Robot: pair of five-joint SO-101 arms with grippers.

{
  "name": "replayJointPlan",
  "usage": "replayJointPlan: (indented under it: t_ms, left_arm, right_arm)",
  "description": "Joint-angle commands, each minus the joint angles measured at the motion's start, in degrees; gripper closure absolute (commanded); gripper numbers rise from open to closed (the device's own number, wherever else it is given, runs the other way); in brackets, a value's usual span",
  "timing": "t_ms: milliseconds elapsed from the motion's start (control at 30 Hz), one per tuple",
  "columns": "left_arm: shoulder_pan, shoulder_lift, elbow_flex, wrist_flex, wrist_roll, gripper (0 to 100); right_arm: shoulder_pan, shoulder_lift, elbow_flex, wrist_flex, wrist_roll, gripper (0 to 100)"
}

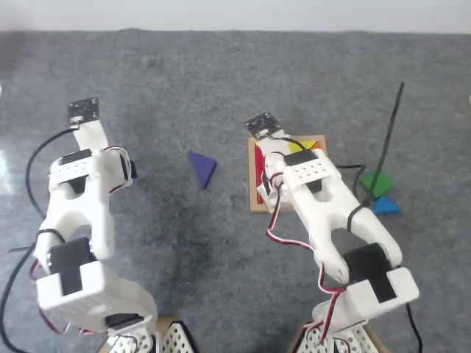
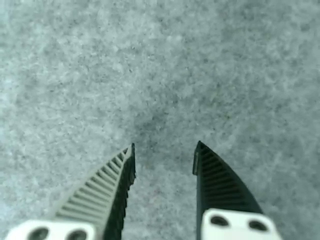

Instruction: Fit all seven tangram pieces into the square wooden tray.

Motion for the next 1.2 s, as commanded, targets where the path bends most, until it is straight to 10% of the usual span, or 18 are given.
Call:
replayJointPlan:
  t_ms: [0, 1167]
  left_arm:
    - [0.35, -0.44, -0.84, -0.88, -0.53, 81]
    - [0.35, -0.35, -0.84, -1.05, -0.62, 81]
  right_arm:
    - [2.24, 1.54, -3.08, -2.51, 1.49, 85.6]
    - [-1.80, 6.64, -16.79, -0.48, 1.14, 85.8]
